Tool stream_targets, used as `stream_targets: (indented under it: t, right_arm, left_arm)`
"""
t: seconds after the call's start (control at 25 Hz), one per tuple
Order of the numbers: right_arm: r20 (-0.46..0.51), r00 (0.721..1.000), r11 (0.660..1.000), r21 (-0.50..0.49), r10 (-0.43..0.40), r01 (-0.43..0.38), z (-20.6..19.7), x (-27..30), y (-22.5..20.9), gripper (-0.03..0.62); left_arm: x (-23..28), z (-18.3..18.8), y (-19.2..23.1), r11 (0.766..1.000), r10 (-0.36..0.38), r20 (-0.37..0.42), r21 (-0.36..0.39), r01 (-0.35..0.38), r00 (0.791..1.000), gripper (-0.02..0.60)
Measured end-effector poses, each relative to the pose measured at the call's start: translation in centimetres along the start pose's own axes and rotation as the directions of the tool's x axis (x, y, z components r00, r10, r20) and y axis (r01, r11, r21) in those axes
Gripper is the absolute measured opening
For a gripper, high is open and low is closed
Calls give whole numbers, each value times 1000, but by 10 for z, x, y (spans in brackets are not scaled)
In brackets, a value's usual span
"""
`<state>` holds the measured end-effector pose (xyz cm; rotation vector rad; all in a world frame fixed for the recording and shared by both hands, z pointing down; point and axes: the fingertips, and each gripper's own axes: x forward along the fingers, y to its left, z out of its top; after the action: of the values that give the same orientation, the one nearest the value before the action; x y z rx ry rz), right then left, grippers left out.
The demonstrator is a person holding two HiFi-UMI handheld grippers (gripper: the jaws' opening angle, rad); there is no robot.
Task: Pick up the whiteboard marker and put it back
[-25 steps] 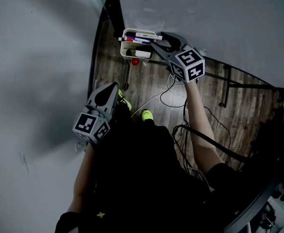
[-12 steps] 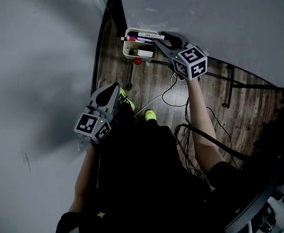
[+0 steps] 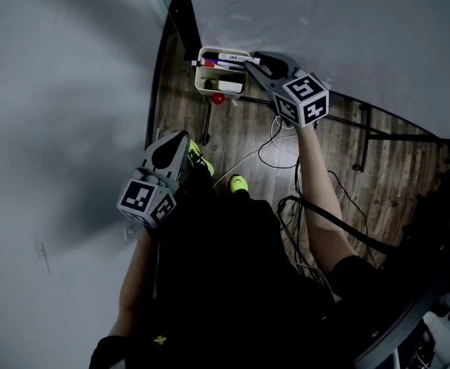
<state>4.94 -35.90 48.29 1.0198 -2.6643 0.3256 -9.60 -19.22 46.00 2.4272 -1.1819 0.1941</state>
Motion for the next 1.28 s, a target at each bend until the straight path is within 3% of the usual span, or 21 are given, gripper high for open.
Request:
stream_targets:
  t: [0.88, 1.28]
  right_arm:
    - [83, 996, 990, 141, 12, -24, 14, -21, 8, 80]
    - [119, 993, 990, 139, 4, -20, 24, -33, 11, 72]
  left_arm:
    - [-2, 5, -6, 1000, -3, 28, 2, 2, 1000, 32]
    - [-3, 7, -10, 1000, -10, 48, 15, 10, 999, 32]
